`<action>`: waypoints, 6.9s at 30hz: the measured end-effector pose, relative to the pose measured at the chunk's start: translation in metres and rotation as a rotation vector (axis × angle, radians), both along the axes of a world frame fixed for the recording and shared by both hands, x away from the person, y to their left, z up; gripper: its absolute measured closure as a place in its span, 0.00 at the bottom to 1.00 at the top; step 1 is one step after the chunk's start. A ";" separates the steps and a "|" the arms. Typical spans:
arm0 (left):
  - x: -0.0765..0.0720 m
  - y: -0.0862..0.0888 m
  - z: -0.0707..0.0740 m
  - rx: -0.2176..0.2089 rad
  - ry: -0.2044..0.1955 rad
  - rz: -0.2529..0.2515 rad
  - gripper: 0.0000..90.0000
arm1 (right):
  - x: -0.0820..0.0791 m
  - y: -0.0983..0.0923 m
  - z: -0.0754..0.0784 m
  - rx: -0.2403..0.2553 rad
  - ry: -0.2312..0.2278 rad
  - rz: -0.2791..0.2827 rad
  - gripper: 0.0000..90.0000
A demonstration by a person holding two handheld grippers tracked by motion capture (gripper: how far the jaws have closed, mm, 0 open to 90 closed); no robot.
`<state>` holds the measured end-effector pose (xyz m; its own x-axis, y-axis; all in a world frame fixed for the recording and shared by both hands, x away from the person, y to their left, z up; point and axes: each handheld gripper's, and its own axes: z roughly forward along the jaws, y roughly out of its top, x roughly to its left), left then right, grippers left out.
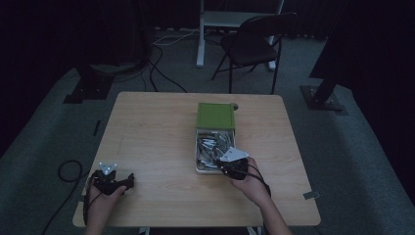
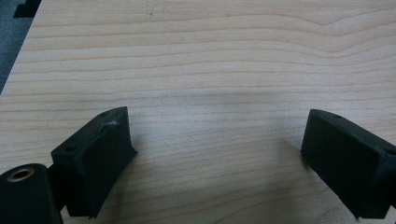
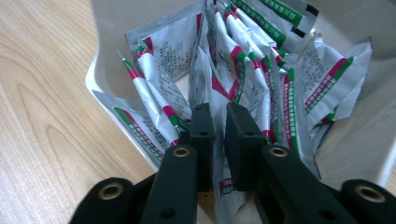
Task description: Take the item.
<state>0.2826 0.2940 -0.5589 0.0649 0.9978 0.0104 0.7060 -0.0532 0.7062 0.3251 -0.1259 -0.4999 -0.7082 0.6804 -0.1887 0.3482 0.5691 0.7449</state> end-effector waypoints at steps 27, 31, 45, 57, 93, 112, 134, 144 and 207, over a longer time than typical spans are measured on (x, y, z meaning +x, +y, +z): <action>0.000 0.000 0.000 0.000 0.000 0.000 0.10 | -0.003 -0.008 0.030 0.058 -0.049 -0.027 1.00; 0.000 0.000 0.000 0.000 0.000 0.000 0.10 | -0.004 -0.009 0.038 0.067 -0.066 -0.022 1.00; 0.000 0.000 0.000 -0.001 0.000 0.001 0.10 | -0.005 -0.025 0.077 0.186 -0.118 -0.051 1.00; 0.000 0.000 0.000 0.000 -0.001 0.000 0.10 | 0.001 -0.054 0.094 0.217 -0.154 -0.128 1.00; 0.000 0.000 0.000 0.000 0.001 0.000 0.10 | 0.000 -0.124 0.020 0.195 -0.042 -0.341 1.00; 0.000 0.000 0.000 0.000 0.001 0.000 0.10 | 0.006 -0.140 -0.014 0.181 0.050 -0.415 1.00; 0.000 0.000 0.000 0.000 0.000 0.000 0.10 | 0.010 -0.173 -0.023 0.191 0.067 -0.507 0.99; 0.000 0.000 0.000 0.000 0.001 0.000 0.10 | 0.008 -0.190 -0.043 0.216 0.124 -0.548 0.97; 0.000 0.000 0.000 -0.002 -0.001 -0.004 0.11 | -0.012 -0.145 -0.039 0.250 0.138 -0.123 0.30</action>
